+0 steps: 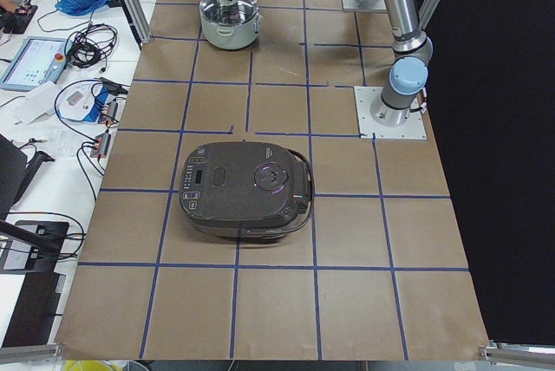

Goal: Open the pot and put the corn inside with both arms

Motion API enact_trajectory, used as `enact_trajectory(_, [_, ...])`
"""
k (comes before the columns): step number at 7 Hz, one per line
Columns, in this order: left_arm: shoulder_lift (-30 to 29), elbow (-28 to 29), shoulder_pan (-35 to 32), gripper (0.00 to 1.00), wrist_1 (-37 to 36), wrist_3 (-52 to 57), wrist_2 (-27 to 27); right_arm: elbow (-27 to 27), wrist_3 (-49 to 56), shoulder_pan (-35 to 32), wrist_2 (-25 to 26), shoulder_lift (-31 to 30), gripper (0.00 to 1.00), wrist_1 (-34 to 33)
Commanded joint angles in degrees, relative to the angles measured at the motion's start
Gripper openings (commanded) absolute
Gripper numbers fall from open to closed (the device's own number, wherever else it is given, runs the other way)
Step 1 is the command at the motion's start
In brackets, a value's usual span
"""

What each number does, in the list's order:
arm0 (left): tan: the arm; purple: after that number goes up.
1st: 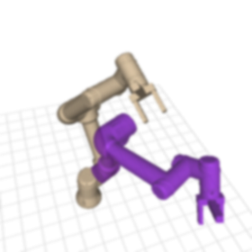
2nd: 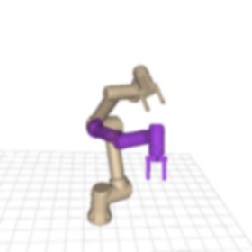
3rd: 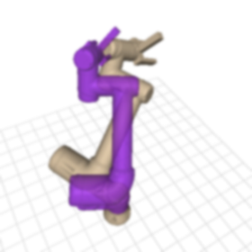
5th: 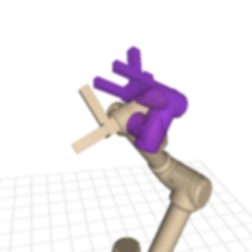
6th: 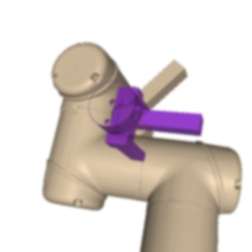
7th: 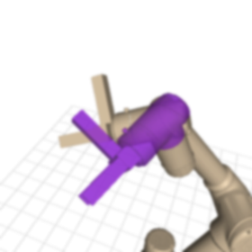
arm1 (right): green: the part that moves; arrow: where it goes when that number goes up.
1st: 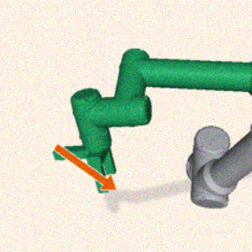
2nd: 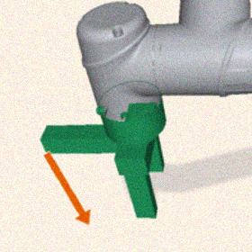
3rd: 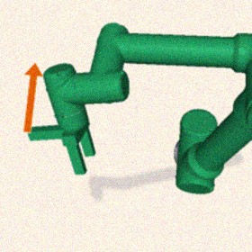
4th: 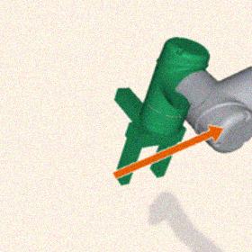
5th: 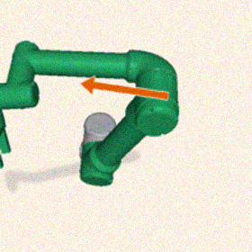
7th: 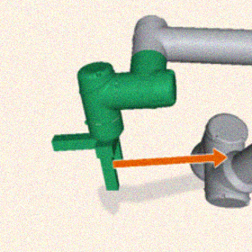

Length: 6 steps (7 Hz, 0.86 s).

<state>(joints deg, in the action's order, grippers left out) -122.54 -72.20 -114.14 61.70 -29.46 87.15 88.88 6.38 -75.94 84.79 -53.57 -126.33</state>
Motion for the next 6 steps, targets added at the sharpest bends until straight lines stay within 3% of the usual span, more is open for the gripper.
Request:
enact_trajectory(1, [0.19, 0.13, -0.03, 0.11, 0.0, 0.53, 0.04, -0.54, -0.22, 0.0, 0.02, 1.01, 0.08, 0.73])
enact_trajectory(4, [2.82, 0.56, 0.32, 0.08, 0.17, 1.68, 0.12, -4.57, -0.83, -0.61, -0.06, -3.54, 0.06, 8.69])
enact_trajectory(6, [6.59, 1.44, 2.5, 0.08, 4.79, 6.13, 0.56, -6.61, -3.02, -6.81, -0.51, -9.6, 0.06, 13.38])
